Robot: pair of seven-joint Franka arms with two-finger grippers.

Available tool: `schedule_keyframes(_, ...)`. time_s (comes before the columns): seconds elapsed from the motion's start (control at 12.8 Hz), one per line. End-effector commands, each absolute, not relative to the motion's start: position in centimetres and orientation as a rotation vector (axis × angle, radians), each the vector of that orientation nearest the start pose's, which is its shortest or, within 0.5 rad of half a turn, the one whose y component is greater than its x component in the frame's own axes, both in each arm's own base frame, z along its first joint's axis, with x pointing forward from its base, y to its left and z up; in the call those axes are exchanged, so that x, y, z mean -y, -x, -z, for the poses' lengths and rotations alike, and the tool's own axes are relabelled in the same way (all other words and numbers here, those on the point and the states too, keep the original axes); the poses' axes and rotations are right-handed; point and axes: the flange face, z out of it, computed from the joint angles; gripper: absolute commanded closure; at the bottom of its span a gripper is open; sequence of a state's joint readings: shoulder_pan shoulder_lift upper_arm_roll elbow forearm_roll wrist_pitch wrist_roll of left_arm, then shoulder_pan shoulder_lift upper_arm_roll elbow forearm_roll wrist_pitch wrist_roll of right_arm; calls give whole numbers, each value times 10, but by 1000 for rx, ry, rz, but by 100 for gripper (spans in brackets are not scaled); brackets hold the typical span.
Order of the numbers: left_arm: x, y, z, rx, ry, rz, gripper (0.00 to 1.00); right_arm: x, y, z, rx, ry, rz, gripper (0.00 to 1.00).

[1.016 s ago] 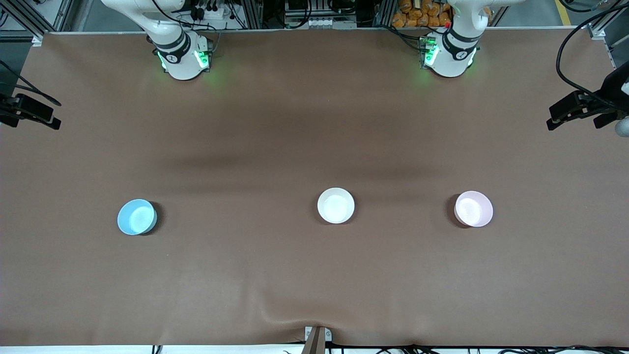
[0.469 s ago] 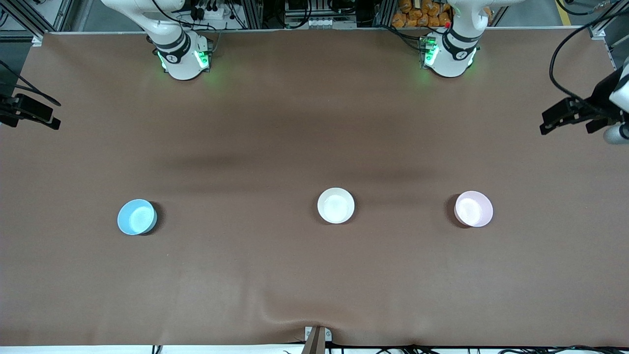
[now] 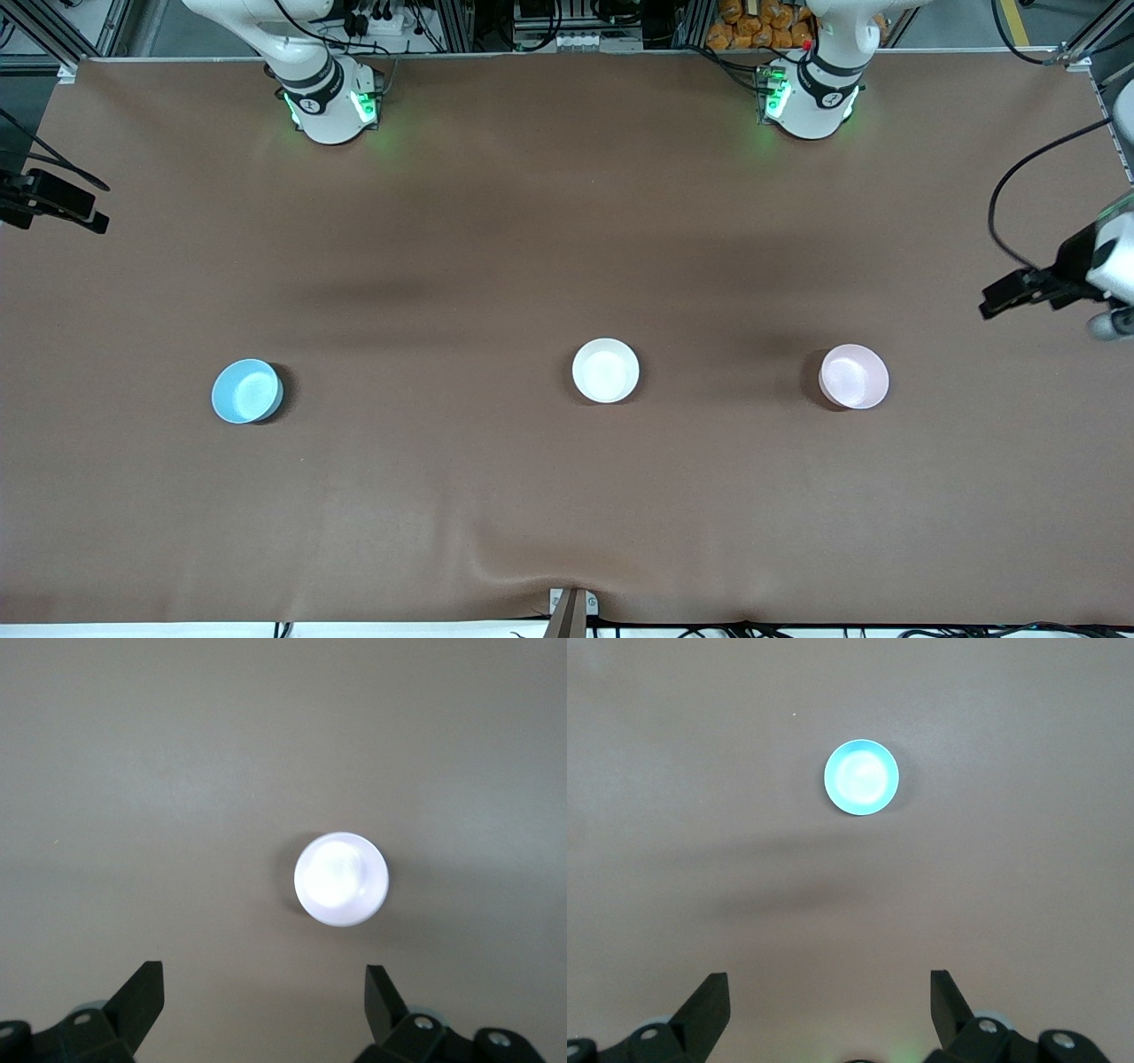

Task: Stack pink and blue bowls on white bowl
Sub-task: 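Reach the left gripper to the pink bowl rim and grasp it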

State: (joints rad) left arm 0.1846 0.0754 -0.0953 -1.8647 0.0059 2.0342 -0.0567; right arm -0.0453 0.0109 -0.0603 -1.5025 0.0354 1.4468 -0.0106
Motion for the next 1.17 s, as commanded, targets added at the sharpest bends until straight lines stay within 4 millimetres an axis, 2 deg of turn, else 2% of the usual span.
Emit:
schedule_keyframes(0.0, -66, -576, -414, 228, 3134, 206, 0, 59, -549, -631, -154, 3105, -138, 0)
schedule_keyframes(0.08, -74, -578, -388, 235, 3136, 207, 0, 64, -554, -620, -168, 3102, -169, 0)
schedule_keyframes(0.23, -75, -590, -343, 230, 3146, 207, 0, 73, -563, -605, -188, 3100, -197, 0)
schedule_keyframes(0.47, -74, -590, -305, 229, 3160, 120, 0, 91, -583, -560, -227, 3088, -294, 0)
schedule_keyframes(0.55, -72, -591, -296, 225, 3164, 98, 1, 102, -585, -552, -225, 3083, -307, 0)
schedule_keyframes(0.78, -68, -591, -274, 219, 3174, 45, 11, 131, -595, -526, 22, 3070, -312, 0)
schedule_keyframes(1.02, -55, -595, -257, 217, 3202, 21, 20, 144, -605, -511, 43, 3077, -272, 0)
schedule_keyframes(1.09, -51, -597, -255, 232, 3213, 35, 22, 154, -606, -502, 94, 3065, -286, 0)
